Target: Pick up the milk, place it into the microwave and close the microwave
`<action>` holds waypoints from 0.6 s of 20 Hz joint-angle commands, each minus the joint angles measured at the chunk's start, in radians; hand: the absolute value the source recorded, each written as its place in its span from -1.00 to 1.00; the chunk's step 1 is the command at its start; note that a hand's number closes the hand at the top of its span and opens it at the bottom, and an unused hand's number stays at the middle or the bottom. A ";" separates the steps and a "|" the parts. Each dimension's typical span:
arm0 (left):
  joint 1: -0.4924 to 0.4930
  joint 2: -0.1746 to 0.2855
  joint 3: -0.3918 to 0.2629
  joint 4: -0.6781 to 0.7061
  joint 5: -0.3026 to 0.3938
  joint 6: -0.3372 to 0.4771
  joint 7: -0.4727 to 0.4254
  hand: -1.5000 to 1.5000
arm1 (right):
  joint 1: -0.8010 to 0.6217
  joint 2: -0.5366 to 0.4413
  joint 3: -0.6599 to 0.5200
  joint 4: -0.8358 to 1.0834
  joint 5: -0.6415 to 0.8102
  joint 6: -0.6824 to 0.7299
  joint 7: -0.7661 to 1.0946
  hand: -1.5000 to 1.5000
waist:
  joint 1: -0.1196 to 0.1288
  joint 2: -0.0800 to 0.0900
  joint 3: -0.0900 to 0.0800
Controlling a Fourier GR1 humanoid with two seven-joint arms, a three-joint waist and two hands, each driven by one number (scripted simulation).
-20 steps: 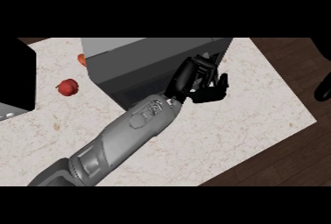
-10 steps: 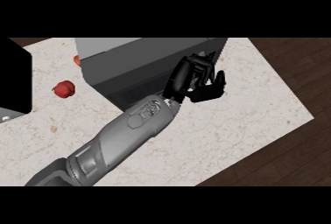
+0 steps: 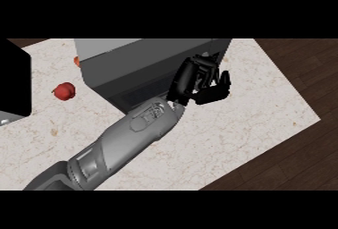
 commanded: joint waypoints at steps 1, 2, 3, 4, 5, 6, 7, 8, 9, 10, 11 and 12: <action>-0.081 -0.033 0.003 0.054 0.013 -0.017 0.011 1.00 | -0.015 -0.007 -0.003 0.015 -0.018 0.028 0.004 -1.00 | -0.014 0.011 -0.001; -0.089 -0.033 0.009 0.054 0.017 -0.012 0.015 1.00 | -0.017 -0.007 -0.008 0.014 -0.022 0.031 -0.001 -1.00 | -0.017 0.011 0.001; -0.089 -0.033 0.006 0.057 0.016 -0.007 0.013 1.00 | -0.013 -0.015 -0.009 0.021 -0.019 0.030 0.004 -1.00 | -0.015 0.013 0.001; -0.088 -0.033 0.008 0.053 0.022 -0.013 0.006 1.00 | -0.021 -0.014 -0.014 0.021 -0.025 0.025 0.005 -1.00 | -0.012 0.013 -0.001; -0.089 -0.033 -0.005 0.059 0.018 -0.003 0.013 1.00 | -0.017 -0.012 -0.012 0.026 -0.033 0.033 0.010 -1.00 | -0.014 0.009 0.001; -0.084 -0.033 -0.004 0.053 0.024 0.000 0.005 1.00 | -0.031 -0.017 -0.012 0.023 -0.032 0.035 0.012 -1.00 | -0.018 0.017 0.000; -0.088 -0.033 -0.005 0.053 0.025 0.007 0.007 1.00 | -0.031 -0.016 -0.014 0.031 -0.038 0.036 0.015 -1.00 | -0.014 0.017 0.001; -0.086 -0.033 -0.006 0.056 0.026 0.009 0.005 1.00 | -0.026 -0.011 -0.009 0.026 -0.041 0.045 0.017 -1.00 | -0.020 0.016 0.001; -0.088 -0.033 -0.003 0.053 0.033 0.008 0.006 1.00 | -0.028 -0.013 -0.010 0.030 -0.046 0.047 0.021 -1.00 | -0.018 0.014 0.000; -0.081 -0.033 -0.012 0.049 0.034 0.014 0.002 1.00 | -0.034 -0.010 -0.012 0.036 -0.053 0.043 0.023 -1.00 | -0.020 0.022 0.001; -0.032 -0.033 0.083 0.086 0.070 0.150 0.003 1.00 | -0.023 -0.026 -0.025 0.039 -0.054 0.042 0.022 -1.00 | 0.027 0.009 -0.001; -0.040 -0.034 0.093 0.102 0.081 0.154 0.019 1.00 | -0.018 -0.028 -0.025 0.042 -0.059 0.042 0.028 -1.00 | 0.032 0.006 -0.001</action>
